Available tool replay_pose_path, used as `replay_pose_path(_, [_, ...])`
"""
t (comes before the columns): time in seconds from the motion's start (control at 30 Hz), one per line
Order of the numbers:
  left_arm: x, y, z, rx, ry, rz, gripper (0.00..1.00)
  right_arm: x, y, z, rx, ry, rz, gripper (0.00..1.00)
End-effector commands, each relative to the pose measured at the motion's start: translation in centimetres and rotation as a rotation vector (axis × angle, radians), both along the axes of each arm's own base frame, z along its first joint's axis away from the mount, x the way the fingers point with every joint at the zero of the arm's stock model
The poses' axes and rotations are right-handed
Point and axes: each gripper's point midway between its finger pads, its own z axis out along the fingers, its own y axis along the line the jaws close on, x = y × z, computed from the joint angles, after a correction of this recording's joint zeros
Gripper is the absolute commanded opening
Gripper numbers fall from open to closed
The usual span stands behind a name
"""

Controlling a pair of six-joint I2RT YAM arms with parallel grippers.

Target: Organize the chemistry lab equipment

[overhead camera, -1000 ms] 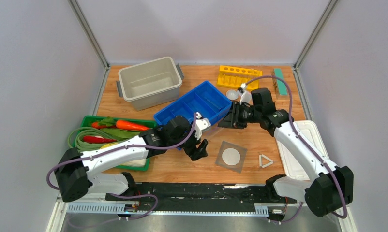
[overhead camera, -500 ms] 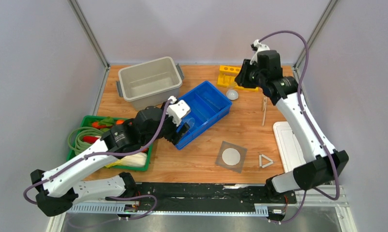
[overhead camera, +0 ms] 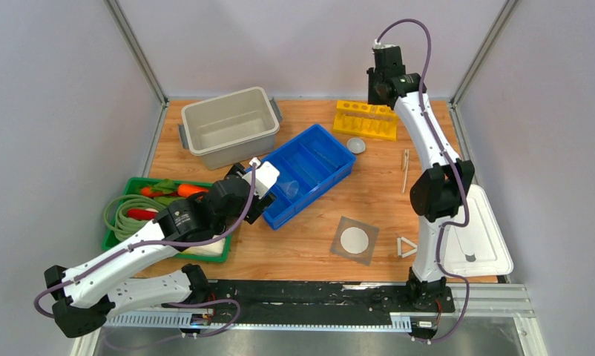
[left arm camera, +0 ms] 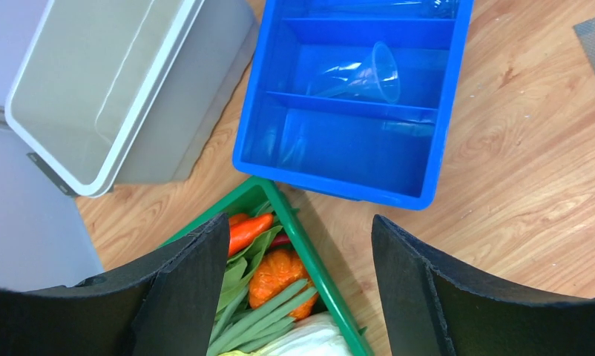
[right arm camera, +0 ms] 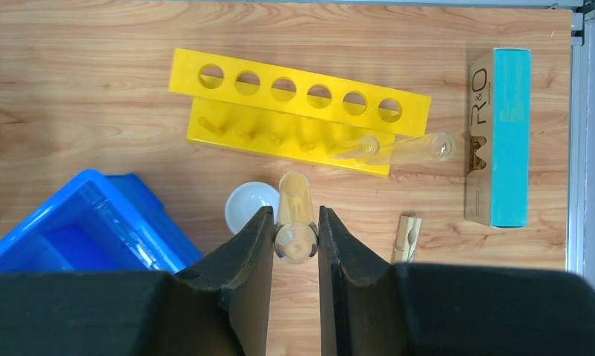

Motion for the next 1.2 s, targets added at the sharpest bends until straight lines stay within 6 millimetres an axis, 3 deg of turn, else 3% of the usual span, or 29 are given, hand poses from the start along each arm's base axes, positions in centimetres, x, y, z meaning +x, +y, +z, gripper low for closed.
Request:
replay_pose_path(0.0, [0.5, 0.5, 1.1, 0.013, -0.041, 0.024, 0.78, 1.8, -1.6, 0.6, -0.062, -0.03, -0.027, 0.27])
replay_pose_path(0.53, [0.7, 0.3, 1.0, 0.022, -0.048, 0.025, 0.77, 4.8, -2.3, -4.9, -0.042, 0.021, -0.024, 0.26])
replay_pose_path(0.77, [0.8, 0.2, 0.9, 0.031, -0.046, 0.023, 0.77, 5.5, -1.8, -5.0, -0.015, 0.0, -0.006, 0.26])
replay_pose_path(1.17, [0.8, 0.1, 0.9, 0.03, -0.046, 0.02, 0.77, 5.6, -1.7, -2.4, -0.001, -0.057, -0.004, 0.26])
